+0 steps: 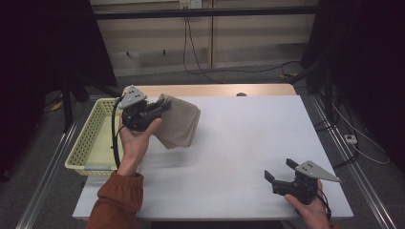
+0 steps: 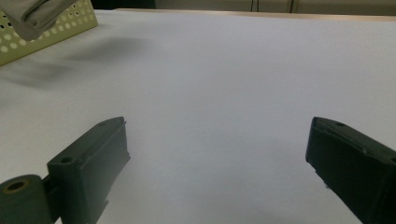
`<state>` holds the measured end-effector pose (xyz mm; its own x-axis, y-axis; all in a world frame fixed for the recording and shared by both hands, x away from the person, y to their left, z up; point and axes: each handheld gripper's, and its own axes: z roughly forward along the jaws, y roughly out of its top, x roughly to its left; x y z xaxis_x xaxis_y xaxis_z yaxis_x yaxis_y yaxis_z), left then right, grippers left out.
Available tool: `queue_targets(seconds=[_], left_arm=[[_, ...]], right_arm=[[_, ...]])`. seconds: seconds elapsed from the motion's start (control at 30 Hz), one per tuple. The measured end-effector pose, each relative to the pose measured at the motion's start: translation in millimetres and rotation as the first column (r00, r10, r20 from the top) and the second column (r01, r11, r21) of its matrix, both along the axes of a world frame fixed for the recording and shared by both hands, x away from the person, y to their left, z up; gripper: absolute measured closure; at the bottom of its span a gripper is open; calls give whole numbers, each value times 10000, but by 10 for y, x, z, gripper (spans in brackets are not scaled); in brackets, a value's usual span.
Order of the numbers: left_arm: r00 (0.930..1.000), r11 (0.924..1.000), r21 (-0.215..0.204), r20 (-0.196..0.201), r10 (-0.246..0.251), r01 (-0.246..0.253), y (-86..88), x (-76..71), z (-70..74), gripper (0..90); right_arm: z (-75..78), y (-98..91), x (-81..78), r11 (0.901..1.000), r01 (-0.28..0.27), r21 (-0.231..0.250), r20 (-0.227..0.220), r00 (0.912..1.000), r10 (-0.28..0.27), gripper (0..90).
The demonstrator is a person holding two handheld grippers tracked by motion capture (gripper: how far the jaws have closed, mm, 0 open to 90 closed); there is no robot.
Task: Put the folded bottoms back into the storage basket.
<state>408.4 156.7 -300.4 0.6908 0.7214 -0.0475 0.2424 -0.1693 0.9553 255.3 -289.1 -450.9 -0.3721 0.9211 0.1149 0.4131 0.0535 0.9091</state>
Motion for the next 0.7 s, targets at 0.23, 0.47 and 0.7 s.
queue_targets(seconds=[0.23,0.47,0.7], left_arm=[[9996,10000,35,275,52,-53,86,-77,62,837],[9983,9998,-124,552,182,-175,202,-136,149,837],[9975,9993,-256,639,304,-289,325,-174,224,838]], right_arm=[[7,2,-8,10000,-9,36,42,10000,9,49],[9,3,-8,10000,-73,13,80,9999,73,48],[9,9,-8,10000,-71,15,78,9999,71,48]])
